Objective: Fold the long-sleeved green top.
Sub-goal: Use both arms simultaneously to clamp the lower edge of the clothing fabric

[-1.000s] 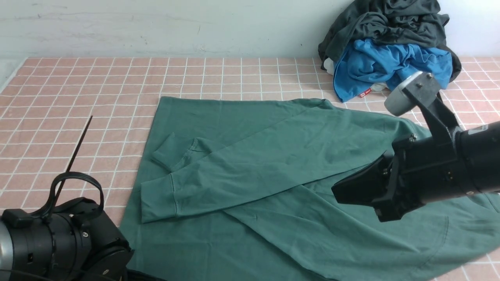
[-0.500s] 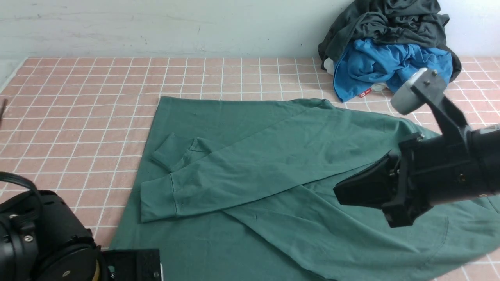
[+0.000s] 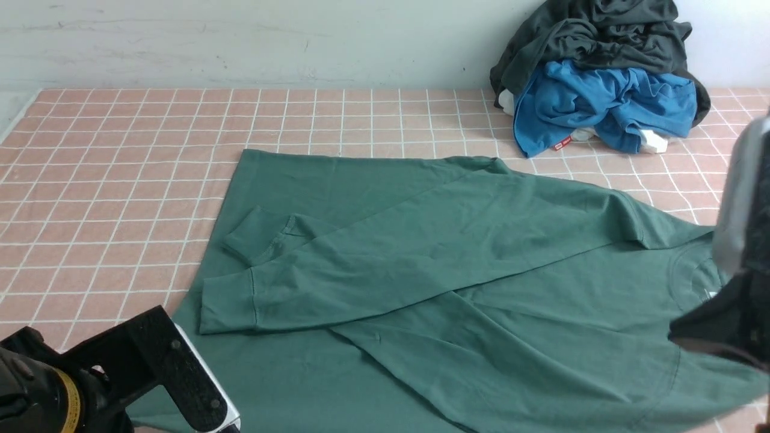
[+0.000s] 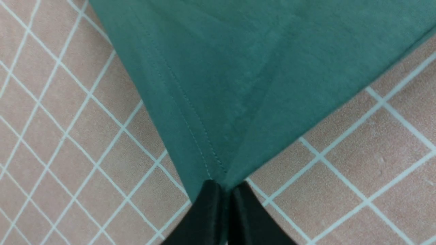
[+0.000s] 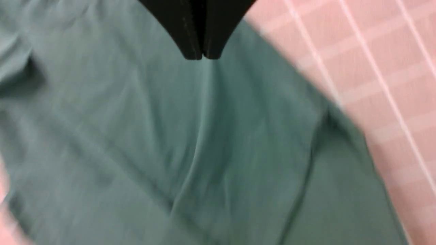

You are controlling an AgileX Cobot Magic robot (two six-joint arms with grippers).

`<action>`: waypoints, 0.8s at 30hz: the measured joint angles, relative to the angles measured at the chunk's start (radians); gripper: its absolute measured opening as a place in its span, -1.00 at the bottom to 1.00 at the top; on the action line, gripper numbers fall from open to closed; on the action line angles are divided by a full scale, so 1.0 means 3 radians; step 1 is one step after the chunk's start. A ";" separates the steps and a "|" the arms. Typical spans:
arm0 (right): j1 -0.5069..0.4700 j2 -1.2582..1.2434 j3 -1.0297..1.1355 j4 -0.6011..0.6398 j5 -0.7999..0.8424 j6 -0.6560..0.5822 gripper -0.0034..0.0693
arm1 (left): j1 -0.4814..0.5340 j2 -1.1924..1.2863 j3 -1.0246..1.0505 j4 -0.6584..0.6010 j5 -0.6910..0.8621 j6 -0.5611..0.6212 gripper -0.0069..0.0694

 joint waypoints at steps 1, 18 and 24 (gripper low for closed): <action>0.0000 0.0018 0.0027 -0.0024 0.0000 0.0017 -0.87 | 0.0000 -0.0005 0.0000 0.0000 -0.0007 -0.0001 -0.80; 0.0000 0.1900 0.0350 -0.1575 -0.0811 0.0098 0.20 | 0.0000 -0.0008 0.0003 -0.0228 -0.0223 -0.0014 -0.80; 0.0015 0.1971 0.0323 -0.1654 -0.0735 0.0432 -0.47 | 0.0000 -0.0014 0.0003 -0.0228 -0.0175 -0.0107 -0.80</action>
